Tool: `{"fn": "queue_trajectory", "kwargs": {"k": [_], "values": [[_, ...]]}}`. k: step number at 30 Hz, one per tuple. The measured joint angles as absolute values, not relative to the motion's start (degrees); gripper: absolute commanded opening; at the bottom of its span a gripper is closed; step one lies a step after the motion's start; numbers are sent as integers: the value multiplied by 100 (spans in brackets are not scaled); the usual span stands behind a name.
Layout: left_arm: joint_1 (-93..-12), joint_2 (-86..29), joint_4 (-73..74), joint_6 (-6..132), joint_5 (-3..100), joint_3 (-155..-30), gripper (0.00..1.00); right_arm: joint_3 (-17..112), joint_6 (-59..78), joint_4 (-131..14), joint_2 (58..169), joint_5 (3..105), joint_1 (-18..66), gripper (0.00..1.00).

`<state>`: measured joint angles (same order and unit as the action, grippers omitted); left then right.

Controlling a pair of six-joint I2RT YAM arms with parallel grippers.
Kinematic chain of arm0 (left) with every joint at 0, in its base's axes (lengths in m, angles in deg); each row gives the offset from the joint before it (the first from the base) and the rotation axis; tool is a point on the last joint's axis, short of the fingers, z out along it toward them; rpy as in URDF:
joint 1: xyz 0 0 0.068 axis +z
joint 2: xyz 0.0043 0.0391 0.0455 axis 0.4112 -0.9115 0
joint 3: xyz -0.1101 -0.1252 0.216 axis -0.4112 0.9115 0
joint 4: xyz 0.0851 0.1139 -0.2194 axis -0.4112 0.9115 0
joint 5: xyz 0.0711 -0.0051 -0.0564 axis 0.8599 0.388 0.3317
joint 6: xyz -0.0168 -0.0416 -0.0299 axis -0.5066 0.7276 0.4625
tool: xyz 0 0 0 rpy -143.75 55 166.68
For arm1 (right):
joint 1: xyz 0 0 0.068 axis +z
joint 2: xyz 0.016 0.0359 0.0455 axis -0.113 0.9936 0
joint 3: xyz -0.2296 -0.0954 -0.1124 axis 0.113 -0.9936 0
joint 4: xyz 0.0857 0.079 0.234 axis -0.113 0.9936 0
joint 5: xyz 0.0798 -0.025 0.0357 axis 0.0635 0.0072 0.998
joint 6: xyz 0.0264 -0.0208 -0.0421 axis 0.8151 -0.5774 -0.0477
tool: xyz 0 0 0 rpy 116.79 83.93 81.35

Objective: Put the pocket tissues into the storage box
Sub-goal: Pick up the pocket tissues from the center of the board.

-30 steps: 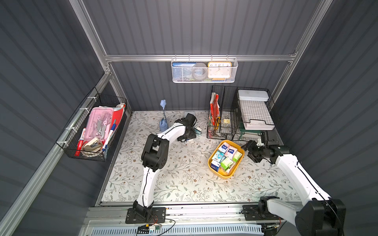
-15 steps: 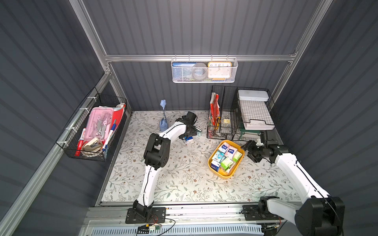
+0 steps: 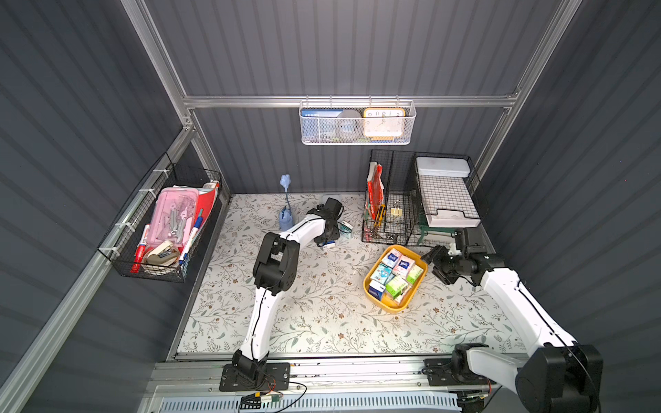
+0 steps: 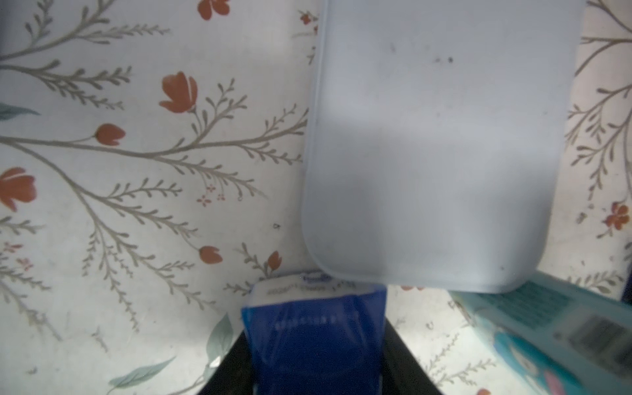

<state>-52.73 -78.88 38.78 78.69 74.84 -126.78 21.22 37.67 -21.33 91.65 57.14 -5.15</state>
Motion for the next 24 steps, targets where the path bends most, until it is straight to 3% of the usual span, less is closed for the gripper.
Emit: {"fn": "queue_trajectory", "kwargs": {"k": [8,19,24], "values": [[-5269,-7609,3795,7869,7484,-12289,46,2122,3770,-2111,9095,5714,-515,64],[-5321,-6122,3782,7814,7523,-11273,47,2122,3774,-2109,8925,5716,-512,64],[-5734,-5672,3795,7731,7567,-11246,47,2122,3774,-2096,8892,5716,-502,64]]}}
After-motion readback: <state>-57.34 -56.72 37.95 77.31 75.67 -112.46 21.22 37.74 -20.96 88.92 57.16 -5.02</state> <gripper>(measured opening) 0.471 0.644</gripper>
